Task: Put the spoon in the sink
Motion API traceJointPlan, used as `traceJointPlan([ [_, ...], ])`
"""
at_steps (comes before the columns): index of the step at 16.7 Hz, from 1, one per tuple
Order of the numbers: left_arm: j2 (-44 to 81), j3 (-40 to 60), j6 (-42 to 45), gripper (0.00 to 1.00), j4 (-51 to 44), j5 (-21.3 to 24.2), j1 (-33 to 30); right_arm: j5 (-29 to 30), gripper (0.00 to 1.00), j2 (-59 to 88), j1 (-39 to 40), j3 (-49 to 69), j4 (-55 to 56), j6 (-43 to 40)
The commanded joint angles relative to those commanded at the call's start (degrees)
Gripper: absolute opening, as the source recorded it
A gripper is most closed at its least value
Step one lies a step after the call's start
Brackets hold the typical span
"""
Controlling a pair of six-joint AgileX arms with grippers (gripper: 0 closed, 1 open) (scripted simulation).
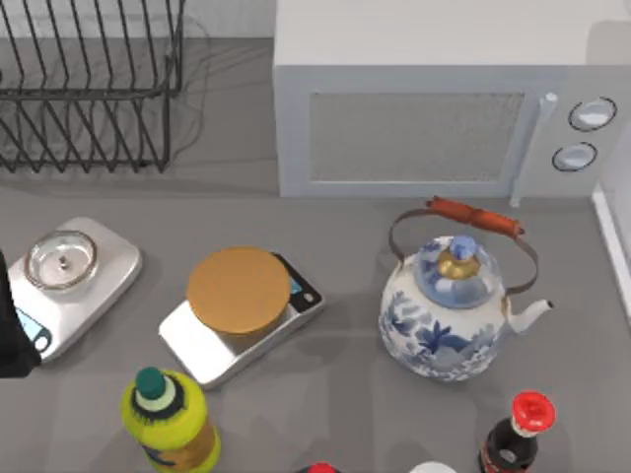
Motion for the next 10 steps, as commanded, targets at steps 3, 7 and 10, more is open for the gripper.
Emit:
traceJointPlan([
  [3,0.00,0.00,0.00,1.00,0.00,0.00,0.00,0.00,0.90,0.00,0.00,0.00,0.00,0.00],
  [7,0.00,0.00,0.00,1.00,0.00,0.00,0.00,0.00,1.00,0.00,0.00,0.00,0.00,0.00],
  [10,0.00,0.00,0.00,1.00,0.00,0.00,0.00,0.00,1.00,0.00,0.00,0.00,0.00,0.00],
])
